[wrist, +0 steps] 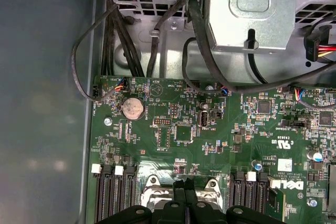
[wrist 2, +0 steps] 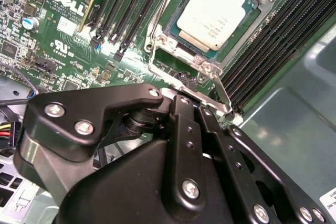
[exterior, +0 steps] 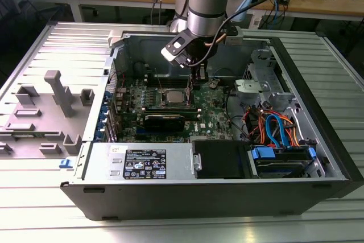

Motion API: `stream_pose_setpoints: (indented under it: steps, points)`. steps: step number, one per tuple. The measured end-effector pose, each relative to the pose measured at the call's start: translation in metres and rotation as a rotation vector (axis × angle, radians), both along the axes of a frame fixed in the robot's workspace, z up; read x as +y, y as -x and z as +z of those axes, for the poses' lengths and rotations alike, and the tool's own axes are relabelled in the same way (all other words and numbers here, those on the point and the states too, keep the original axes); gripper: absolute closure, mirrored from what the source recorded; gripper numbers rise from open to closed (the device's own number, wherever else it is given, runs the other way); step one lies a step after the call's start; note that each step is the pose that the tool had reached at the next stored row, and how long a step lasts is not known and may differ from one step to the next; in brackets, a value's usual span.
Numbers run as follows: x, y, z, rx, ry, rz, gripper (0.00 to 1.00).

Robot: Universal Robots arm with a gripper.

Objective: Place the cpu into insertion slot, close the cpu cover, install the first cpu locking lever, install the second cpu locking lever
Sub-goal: 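Close the cpu cover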

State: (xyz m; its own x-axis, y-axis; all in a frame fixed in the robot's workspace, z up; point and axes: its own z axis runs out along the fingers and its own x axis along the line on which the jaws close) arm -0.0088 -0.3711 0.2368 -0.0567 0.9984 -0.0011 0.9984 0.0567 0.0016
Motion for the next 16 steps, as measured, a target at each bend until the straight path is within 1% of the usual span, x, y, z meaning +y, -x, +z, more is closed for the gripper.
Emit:
stream_pose_setpoints:
  steps: [16]
  points:
    - [-0.0001, 0.0071, -0.0002, 0.0, -0.0001, 0.0, 0.89]
